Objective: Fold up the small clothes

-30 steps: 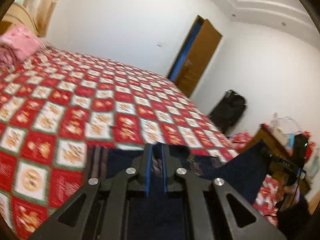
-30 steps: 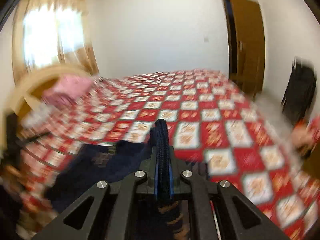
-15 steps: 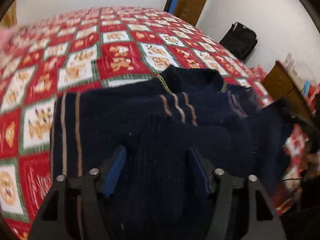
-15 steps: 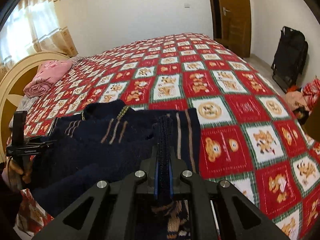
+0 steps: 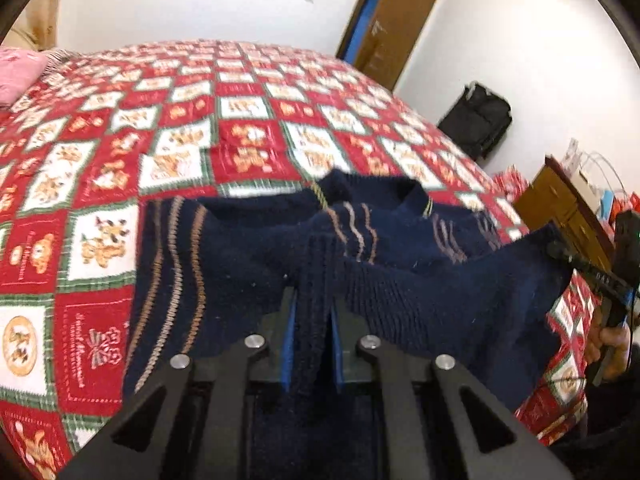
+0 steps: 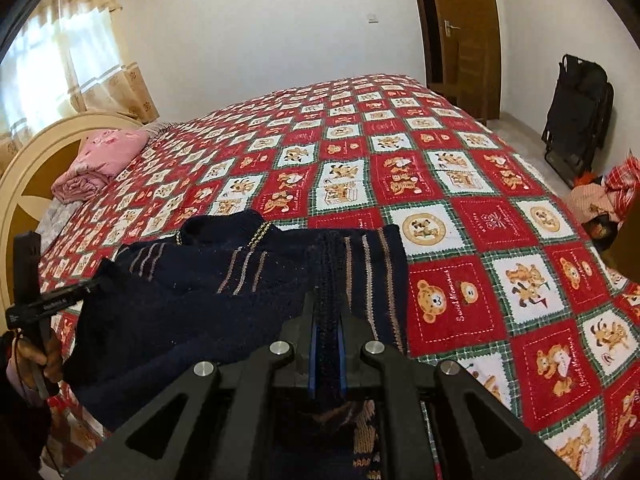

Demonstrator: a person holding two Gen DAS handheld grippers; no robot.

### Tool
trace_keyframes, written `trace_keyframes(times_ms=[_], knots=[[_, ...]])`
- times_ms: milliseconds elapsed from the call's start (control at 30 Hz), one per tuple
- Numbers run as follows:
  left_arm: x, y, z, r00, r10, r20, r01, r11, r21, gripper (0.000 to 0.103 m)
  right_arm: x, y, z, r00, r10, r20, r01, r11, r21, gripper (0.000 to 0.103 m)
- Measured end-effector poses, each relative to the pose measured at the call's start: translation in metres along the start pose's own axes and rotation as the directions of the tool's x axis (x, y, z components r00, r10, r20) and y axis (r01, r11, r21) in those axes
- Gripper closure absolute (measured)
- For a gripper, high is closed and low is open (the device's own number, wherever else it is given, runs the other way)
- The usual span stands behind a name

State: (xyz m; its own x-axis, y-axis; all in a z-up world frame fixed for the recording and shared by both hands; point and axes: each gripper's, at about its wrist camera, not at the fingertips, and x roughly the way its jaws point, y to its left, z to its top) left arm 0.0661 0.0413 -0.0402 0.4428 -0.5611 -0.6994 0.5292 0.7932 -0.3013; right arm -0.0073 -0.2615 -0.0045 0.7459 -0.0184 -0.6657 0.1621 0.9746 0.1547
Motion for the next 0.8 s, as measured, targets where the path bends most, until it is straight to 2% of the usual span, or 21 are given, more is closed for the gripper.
trace_keyframes(times_ms=[100, 167, 267, 367, 500, 633, 700, 733, 767, 800], knots=[[-0.004, -0.004, 0.001, 0.996, 0.076, 0.042, -0.077, 0.997, 0.027, 0.088, 0.004, -0.002, -0.003, 1.000, -0.005, -0.010, 0.005, 1.000, 0.007, 0.096], [-0.004, -0.005, 0.003, 0.995, 0.093, 0.044, -0.095, 0.995, 0.044, 0.088, 0.007, -0.004, -0.005, 1.000, -0.007, -0.017, 0.007, 1.000, 0.025, 0.096], [-0.002, -0.002, 0.007, 0.998, 0.059, 0.035, -0.060, 0.997, 0.037, 0.088, 0.007, -0.006, -0.006, 1.000, 0.000, -0.017, 0.001, 0.999, 0.035, 0.096], [0.014, -0.003, 0.007, 0.999, -0.010, -0.040, 0.012, 0.999, 0.048, 0.088, 0.008, -0.007, -0.008, 1.000, 0.004, -0.029, -0.003, 0.999, 0.039, 0.096], [0.034, -0.005, 0.007, 0.996, 0.015, -0.093, -0.010, 0.998, 0.060, 0.087, 0.007, -0.007, -0.012, 0.999, 0.006, -0.035, -0.004, 0.999, 0.033, 0.096], [0.042, -0.016, 0.008, 0.993, 0.046, -0.112, -0.032, 0.992, 0.118, 0.074, 0.010, -0.010, -0.015, 0.999, 0.011, -0.051, -0.009, 0.999, 0.045, 0.096], [0.034, -0.025, 0.008, 0.990, 0.114, -0.080, -0.100, 0.982, 0.163, 0.074, 0.010, -0.012, -0.016, 0.999, 0.015, -0.052, -0.012, 0.999, 0.052, 0.096], [0.026, -0.030, 0.008, 0.990, 0.133, -0.040, -0.124, 0.976, 0.180, 0.069, 0.011, -0.012, -0.016, 0.998, 0.015, -0.055, -0.012, 0.998, 0.055, 0.096], [0.019, -0.033, 0.008, 0.987, 0.158, -0.002, -0.155, 0.968, 0.200, 0.051, 0.012, -0.013, -0.017, 0.998, 0.016, -0.058, -0.013, 0.998, 0.059, 0.096], [0.016, -0.036, 0.008, 0.983, 0.183, 0.020, -0.183, 0.959, 0.215, 0.039, 0.013, -0.014, -0.017, 0.998, 0.018, -0.061, -0.014, 0.998, 0.064, 0.096]])
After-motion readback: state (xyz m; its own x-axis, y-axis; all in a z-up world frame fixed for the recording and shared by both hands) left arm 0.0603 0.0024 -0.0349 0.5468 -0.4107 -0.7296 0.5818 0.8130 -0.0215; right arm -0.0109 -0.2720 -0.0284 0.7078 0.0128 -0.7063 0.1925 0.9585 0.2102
